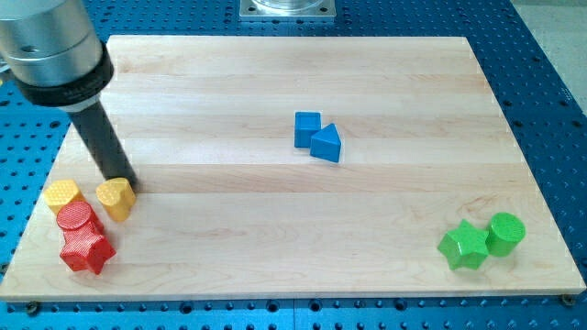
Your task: Put your arm to the left of the cube
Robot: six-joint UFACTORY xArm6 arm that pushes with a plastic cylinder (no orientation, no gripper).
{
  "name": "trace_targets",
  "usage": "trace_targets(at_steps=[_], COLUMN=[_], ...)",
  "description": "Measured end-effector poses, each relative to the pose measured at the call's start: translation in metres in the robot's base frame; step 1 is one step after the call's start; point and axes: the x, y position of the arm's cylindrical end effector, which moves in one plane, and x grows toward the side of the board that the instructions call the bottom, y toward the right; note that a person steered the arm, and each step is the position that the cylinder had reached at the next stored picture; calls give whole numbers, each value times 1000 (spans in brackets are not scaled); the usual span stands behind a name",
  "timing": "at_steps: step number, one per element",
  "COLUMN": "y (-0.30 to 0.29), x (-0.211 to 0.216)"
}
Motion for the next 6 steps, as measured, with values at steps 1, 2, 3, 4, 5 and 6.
trace_targets(at_steps=[1,2,3,4,5,6], y=[37,35,19,18,70,146], x=[-17,6,5,1,-45,-107])
